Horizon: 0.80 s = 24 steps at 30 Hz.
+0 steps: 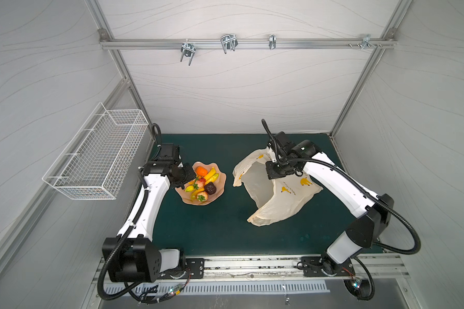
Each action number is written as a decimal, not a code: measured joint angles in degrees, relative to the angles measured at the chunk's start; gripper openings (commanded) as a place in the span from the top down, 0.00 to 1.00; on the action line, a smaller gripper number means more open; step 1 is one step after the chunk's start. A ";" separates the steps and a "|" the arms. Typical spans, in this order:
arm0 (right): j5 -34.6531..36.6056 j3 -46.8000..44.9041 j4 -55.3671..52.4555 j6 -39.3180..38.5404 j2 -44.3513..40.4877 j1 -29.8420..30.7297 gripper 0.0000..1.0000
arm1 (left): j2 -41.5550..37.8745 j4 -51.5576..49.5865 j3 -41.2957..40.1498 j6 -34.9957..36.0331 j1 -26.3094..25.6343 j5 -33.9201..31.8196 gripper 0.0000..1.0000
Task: Place the fruits into the plastic bag
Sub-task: Pick up the fruit from the plate, then place the fruit in the plastic bag.
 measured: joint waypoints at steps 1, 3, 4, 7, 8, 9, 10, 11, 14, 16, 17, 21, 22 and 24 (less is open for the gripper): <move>0.00 0.04 -0.04 -0.09 0.02 -0.07 1.00 | -1.01 0.50 0.00 0.11 -0.90 0.13 0.54; 0.00 0.11 -0.09 -0.28 0.02 -0.11 1.00 | -2.93 1.18 0.00 0.22 -1.81 0.22 0.54; 0.00 0.13 -0.09 -0.33 0.02 -0.11 1.00 | -3.67 1.42 0.00 0.42 -1.88 0.20 0.55; 0.00 0.13 -0.20 -0.37 0.02 -0.11 1.00 | -5.22 1.73 0.00 1.29 -2.19 0.22 0.55; 0.00 0.13 -0.26 -0.37 0.00 -0.11 1.00 | -5.51 1.73 0.00 1.66 -2.40 0.26 0.55; 0.00 0.13 -0.35 -0.39 0.00 -0.11 1.00 | -5.70 1.79 -0.02 2.03 -2.78 0.33 0.55; 0.00 0.13 -0.46 -0.39 0.00 -0.15 1.00 | -5.97 1.99 -0.13 2.45 -3.48 0.46 0.56; 0.00 0.13 -0.57 -0.39 0.00 -0.17 1.00 | -6.40 2.51 -0.46 2.80 -4.50 0.50 0.58; 0.00 0.31 -0.98 -0.39 0.00 -0.22 1.00 | -8.41 4.74 -2.29 4.52 -8.72 0.44 0.59; -0.02 0.72 -1.18 -0.39 0.00 -0.26 1.00 | -10.25 7.39 -4.48 6.32 -12.35 0.66 0.59; -0.02 0.96 -1.20 -0.39 0.02 -0.26 1.00 | -11.23 8.70 -5.81 7.45 -14.56 0.87 0.59; 0.00 1.49 -1.44 -0.42 0.02 -0.26 1.00 | -13.42 11.96 -10.34 12.81 -23.06 2.03 0.62; 0.00 1.57 -1.55 -0.42 0.02 -0.26 1.00 | -13.44 12.33 -10.93 13.97 -24.55 2.64 0.63; 0.00 1.64 -1.62 -0.44 0.02 -0.26 1.00 | -13.40 12.76 -11.87 16.28 -27.15 3.87 0.63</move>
